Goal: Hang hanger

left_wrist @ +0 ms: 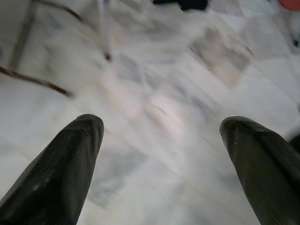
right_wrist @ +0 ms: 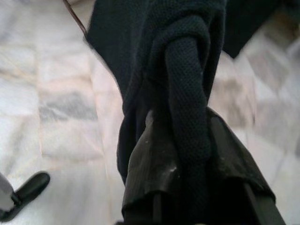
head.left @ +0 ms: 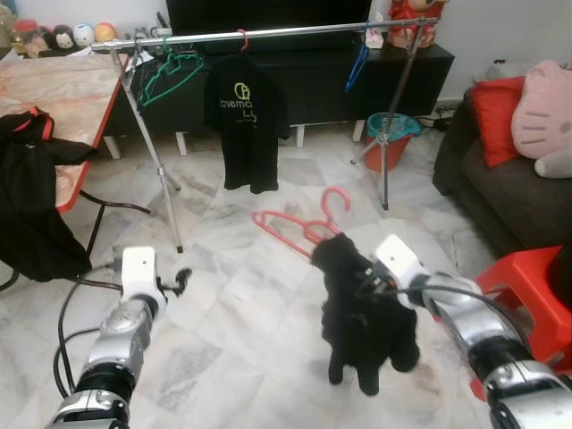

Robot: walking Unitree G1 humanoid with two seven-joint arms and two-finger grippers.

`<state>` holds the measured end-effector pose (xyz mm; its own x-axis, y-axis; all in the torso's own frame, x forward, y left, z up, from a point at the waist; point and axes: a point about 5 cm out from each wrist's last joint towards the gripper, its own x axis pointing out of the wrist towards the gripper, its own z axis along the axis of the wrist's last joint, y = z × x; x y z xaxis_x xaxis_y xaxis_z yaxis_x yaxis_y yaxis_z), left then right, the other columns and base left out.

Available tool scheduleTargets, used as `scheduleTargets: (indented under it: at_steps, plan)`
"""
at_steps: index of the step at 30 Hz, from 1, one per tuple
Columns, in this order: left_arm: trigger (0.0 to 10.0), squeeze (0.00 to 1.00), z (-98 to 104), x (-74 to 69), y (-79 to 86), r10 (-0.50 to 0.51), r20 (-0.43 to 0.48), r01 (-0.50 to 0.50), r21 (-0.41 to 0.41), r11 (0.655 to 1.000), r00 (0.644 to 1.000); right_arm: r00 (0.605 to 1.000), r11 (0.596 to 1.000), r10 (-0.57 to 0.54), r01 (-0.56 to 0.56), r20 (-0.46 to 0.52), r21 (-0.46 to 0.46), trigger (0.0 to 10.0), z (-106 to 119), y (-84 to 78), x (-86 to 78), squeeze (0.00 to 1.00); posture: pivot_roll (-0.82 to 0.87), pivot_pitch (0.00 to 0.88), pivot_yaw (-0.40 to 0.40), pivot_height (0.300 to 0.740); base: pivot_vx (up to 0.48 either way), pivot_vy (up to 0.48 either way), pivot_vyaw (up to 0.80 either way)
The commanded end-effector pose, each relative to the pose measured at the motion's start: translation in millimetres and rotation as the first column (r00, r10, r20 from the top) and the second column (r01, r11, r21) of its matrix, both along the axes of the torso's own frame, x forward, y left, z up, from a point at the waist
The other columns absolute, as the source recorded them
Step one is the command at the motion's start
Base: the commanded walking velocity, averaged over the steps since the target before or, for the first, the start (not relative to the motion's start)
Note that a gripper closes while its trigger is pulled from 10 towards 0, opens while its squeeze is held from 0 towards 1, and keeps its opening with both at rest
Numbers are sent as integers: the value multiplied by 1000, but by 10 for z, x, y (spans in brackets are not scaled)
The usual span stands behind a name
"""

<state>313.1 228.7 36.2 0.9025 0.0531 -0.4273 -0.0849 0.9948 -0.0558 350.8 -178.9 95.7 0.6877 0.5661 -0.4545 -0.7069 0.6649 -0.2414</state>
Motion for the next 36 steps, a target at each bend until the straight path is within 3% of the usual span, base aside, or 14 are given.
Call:
scheduleTargets:
  at_steps: [1, 4, 9, 13, 16, 19, 29, 34, 36]
  plan:
    - [10000, 0, -88, -41, -96, -46, -27, 44, -76, 996, 999, 998, 997, 54, -56, 38, 57, 0, 141, 61, 48, 0, -82, 0, -61, 732, 0, 0, 0]
    - [10000, 0, -116, -47, -363, -155, 31, 158, -229, 960, 987, 980, 974, 196, -199, 38, 113, 0, 262, 175, 47, 0, -78, 0, -74, 732, 0, 0, 0]
    - [10000, 0, -70, -19, -499, -232, 88, 247, -267, 932, 969, 965, 961, 260, -261, 17, 93, 0, 295, 163, 45, 0, -77, 0, -81, 732, 0, 0, 0]
    - [10000, 0, -23, -21, -621, -334, 152, 365, -301, 881, 930, 941, 938, 338, -336, -15, 89, 0, 325, 112, 12, 0, -78, 0, -86, 732, 0, 0, 0]
    - [10000, 0, -16, -27, -655, -360, 165, 395, -305, 867, 918, 936, 933, 351, -347, -18, 96, 0, 347, 98, 12, 0, -77, 0, -89, 732, 0, 0, 0]
    - [10000, 0, -4, -48, -712, -415, 195, 457, -317, 831, 889, 939, 937, 343, -341, -17, 79, 0, 387, 55, 38, 0, -75, 0, -94, 732, 0, 0, 0]
    - [10000, 0, 52, -100, -821, -605, 204, 638, -241, 731, 770, 918, 915, 395, -392, -18, 101, 0, 435, 132, 49, 0, -63, 0, -114, 732, 0, 0, 0]
    - [10000, 0, 161, -95, -975, -721, 196, 748, -150, 647, 664, 891, 885, 454, -450, -13, 120, 0, 458, 254, 40, 0, -54, 0, -127, 732, 0, 0, 0]
    - [10000, 0, 199, -61, -1017, -723, 194, 748, -114, 654, 663, 883, 877, 469, -464, -12, 127, 0, 458, 287, 35, 0, -50, 0, -130, 732, 0, 0, 0]
